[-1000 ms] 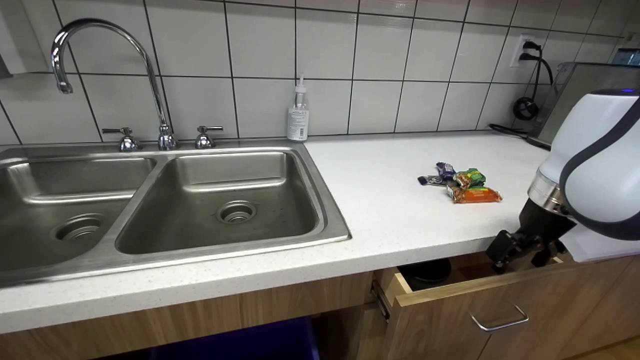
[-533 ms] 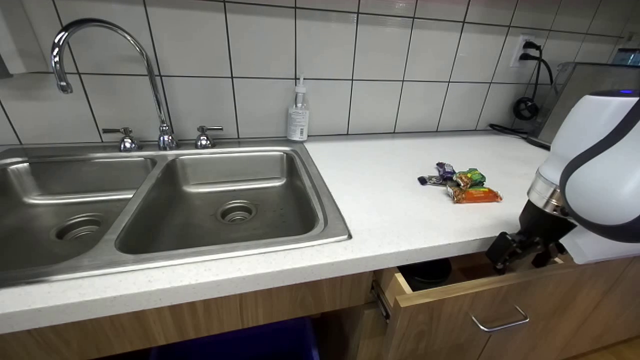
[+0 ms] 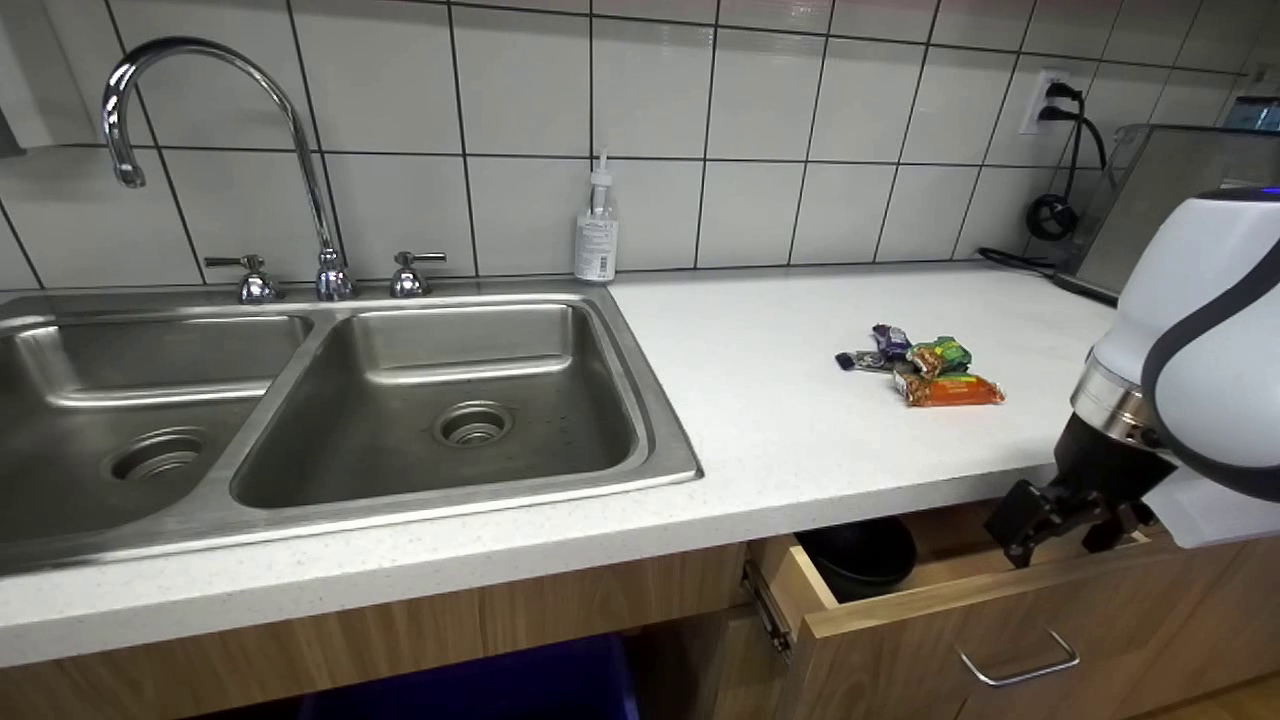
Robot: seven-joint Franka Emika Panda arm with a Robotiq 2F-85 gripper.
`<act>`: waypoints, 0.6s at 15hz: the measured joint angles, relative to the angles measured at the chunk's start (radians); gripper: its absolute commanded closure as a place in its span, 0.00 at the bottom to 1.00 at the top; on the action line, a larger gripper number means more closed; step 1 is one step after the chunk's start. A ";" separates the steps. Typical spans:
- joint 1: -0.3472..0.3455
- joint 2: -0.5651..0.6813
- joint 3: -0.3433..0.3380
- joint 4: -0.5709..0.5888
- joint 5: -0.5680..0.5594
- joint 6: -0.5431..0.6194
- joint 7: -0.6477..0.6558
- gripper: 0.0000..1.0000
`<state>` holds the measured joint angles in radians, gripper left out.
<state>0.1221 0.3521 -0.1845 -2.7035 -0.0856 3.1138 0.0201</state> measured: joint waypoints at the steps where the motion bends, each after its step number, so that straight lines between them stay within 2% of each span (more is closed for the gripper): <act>1: 0.001 -0.003 -0.002 -0.009 0.000 0.000 0.000 0.00; 9: 0.004 -0.015 -0.012 -0.075 0.003 -0.010 0.001 0.00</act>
<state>0.1256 0.3372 -0.1965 -2.7780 -0.0825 3.1042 0.0206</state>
